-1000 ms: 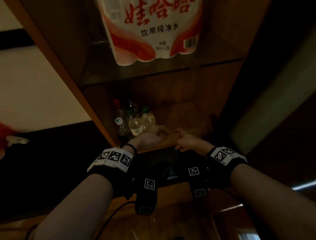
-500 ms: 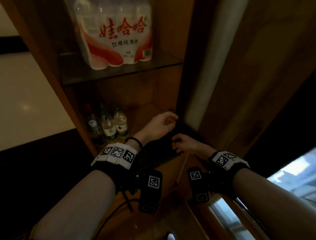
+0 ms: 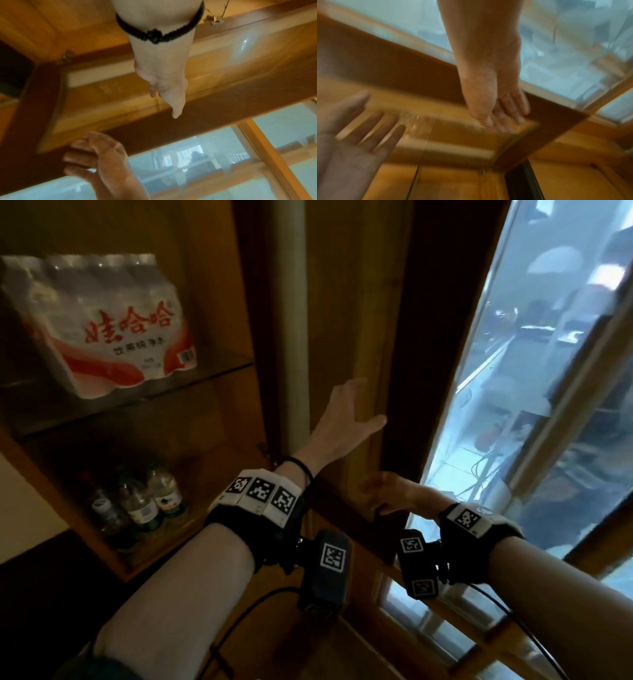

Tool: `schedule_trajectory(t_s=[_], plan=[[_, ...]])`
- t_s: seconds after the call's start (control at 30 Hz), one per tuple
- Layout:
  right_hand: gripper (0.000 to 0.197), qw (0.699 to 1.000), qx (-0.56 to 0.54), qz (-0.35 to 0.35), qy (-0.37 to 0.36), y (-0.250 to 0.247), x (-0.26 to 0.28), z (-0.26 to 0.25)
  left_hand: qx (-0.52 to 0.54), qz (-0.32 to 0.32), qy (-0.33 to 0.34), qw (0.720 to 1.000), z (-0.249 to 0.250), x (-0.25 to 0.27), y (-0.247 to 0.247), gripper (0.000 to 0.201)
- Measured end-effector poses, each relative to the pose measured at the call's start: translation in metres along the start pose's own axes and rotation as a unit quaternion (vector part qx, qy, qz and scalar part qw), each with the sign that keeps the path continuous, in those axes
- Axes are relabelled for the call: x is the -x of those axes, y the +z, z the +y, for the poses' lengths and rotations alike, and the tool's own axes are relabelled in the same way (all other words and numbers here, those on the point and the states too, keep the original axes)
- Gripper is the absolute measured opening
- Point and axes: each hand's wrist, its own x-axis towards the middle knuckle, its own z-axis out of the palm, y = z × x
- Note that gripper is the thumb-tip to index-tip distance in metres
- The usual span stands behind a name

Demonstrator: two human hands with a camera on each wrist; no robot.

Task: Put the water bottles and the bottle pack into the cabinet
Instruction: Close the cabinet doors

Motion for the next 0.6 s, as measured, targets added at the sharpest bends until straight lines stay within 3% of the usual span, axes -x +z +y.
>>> schedule_trajectory(t_s=[0.13, 0.3, 0.43, 0.53, 0.6], plan=[[0.028, 0.996, 0.039, 0.008, 0.076, -0.033, 0.023, 0.018, 0.042, 0.034, -0.025, 0.998, 0.028, -0.013, 0.028, 0.086], [0.035, 0.994, -0.031, 0.068, 0.078, -0.065, 0.033, 0.033, 0.050, 0.075, -0.054, 0.994, 0.041, -0.030, 0.062, 0.094], [0.011, 0.994, -0.023, 0.101, -0.016, -0.082, 0.025, 0.034, 0.016, 0.158, -0.068, 0.985, 0.046, -0.040, 0.079, 0.103], [0.012, 0.967, -0.163, 0.128, -0.151, -0.087, 0.022, 0.033, 0.010, 0.176, -0.073, 0.982, 0.045, -0.042, 0.083, 0.110], [0.017, 0.939, -0.272, 0.117, -0.174, -0.087, 0.017, 0.030, -0.013, 0.165, -0.072, 0.984, 0.046, -0.039, 0.086, 0.113]])
